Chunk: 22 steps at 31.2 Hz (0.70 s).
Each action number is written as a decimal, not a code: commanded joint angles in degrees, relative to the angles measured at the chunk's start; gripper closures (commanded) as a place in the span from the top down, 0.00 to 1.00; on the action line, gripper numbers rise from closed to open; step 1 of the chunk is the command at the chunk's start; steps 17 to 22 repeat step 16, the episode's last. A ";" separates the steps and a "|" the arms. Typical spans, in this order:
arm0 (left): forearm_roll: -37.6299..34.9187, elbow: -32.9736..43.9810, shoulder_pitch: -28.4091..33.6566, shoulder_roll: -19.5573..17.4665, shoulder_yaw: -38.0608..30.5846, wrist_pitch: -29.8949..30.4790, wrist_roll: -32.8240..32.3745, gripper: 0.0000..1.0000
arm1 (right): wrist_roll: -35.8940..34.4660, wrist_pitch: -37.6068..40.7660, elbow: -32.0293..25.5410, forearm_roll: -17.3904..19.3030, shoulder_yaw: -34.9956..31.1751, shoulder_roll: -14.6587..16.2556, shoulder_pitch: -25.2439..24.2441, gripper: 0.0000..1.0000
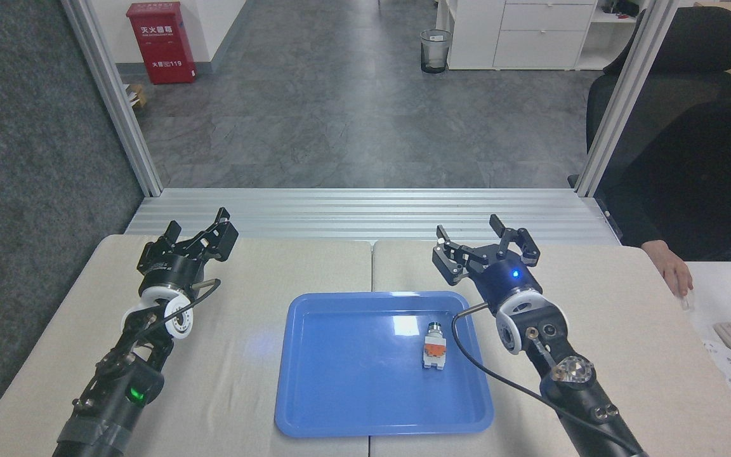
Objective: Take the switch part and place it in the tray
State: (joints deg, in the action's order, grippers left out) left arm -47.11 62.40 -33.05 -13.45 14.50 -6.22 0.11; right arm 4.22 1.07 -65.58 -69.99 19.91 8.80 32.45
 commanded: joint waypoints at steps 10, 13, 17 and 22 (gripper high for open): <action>0.00 0.00 0.00 0.00 0.00 -0.02 -0.02 1.00 | -10.29 4.11 15.48 2.66 -5.85 14.76 3.94 1.00; 0.00 0.00 0.00 0.00 0.00 -0.02 -0.02 1.00 | -10.55 4.90 12.94 4.68 -6.02 14.93 1.66 1.00; 0.00 0.00 0.00 0.00 0.00 -0.02 -0.02 1.00 | -10.81 4.90 11.61 7.41 -6.20 15.11 -0.01 1.00; 0.00 0.00 0.00 0.00 0.00 -0.02 -0.02 1.00 | -10.81 4.90 11.61 7.41 -6.20 15.11 -0.01 1.00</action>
